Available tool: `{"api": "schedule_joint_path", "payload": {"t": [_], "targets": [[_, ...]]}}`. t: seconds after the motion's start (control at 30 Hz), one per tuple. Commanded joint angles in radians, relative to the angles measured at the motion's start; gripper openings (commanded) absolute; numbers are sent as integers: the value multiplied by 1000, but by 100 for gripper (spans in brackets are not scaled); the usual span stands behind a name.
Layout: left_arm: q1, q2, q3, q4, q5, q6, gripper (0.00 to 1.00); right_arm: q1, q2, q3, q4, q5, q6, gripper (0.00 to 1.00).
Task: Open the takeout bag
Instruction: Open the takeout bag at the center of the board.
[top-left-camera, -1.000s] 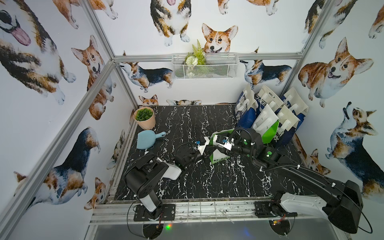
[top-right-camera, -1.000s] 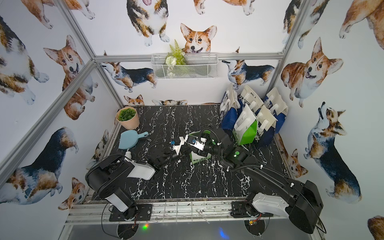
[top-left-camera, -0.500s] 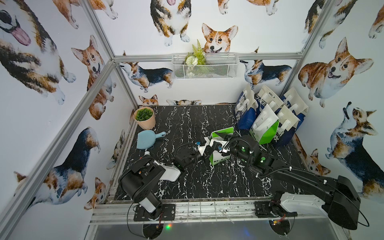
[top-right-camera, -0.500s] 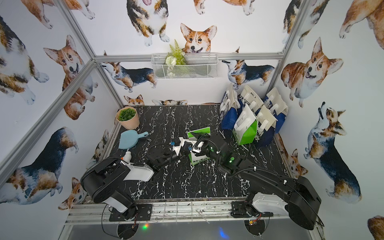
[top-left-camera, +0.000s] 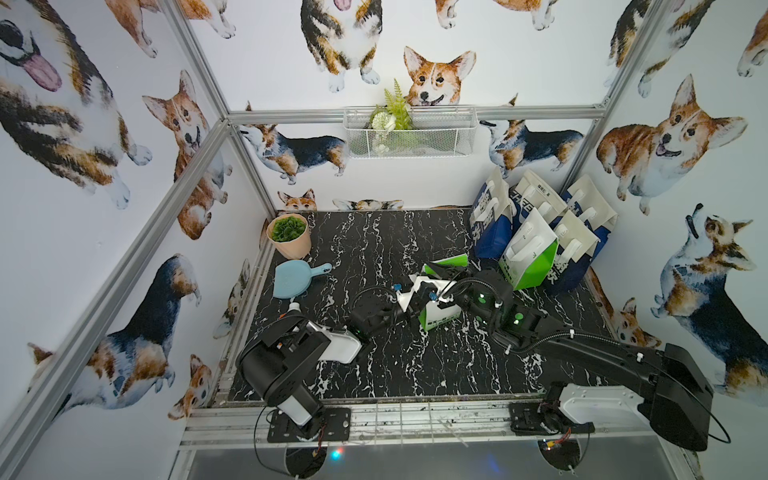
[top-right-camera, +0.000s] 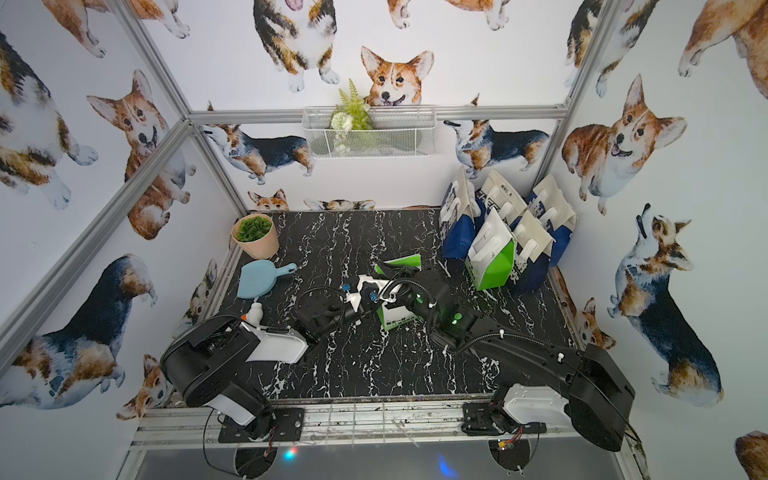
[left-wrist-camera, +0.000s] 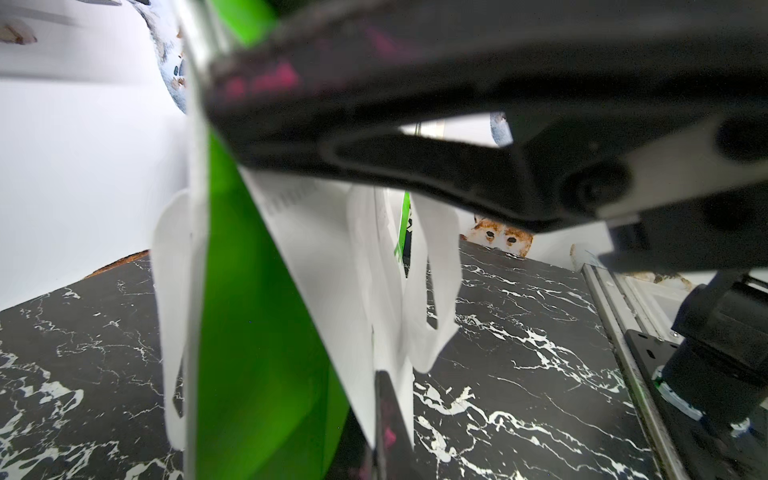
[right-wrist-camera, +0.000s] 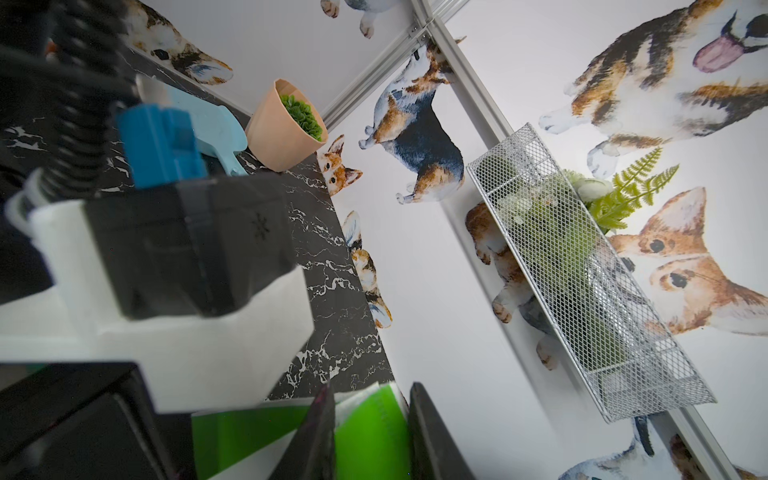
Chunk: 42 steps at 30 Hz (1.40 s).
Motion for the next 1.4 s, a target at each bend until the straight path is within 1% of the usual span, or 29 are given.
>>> {"api": "schedule_joint_path", "payload": {"t": [0.0,0.07,0.2,0.33,0.6,0.7,0.93,1.07,1.1,1.13,1.17,1.2,1.3,1.37], "targets": [[-1,-6,5,48,19,22,0,0,2,-2,36,26,-33,31],[-2,-6,2,47,17,24,0,0,2,-10,36,30,-36,32],[-2,-7,3,46,17,24,0,0,-8,-25,6,28,-49,42],[-3,-7,1,47,19,24,0,0,-27,-43,-5,25,-53,44],[-3,-9,0,49,19,27,0,0,-3,-34,-9,39,-56,35],[-3,-7,-1,50,20,27,0,0,7,-34,8,55,-58,28],[-5,-4,0,52,21,29,0,0,10,-29,22,75,-61,19],[-5,-4,0,49,20,30,0,0,9,-30,26,79,-56,17],[-4,-4,-1,49,20,30,0,0,7,-31,30,79,-53,19],[-5,-4,0,49,22,30,0,0,5,-32,33,79,-50,25],[-4,-5,0,49,22,30,0,0,4,-33,34,79,-47,34],[-5,-4,0,49,22,31,0,0,3,-31,34,82,-44,40],[-4,-3,0,46,22,31,0,0,1,-30,36,88,-46,41],[-5,-3,1,44,23,31,0,0,1,-33,47,100,-42,39]]}}
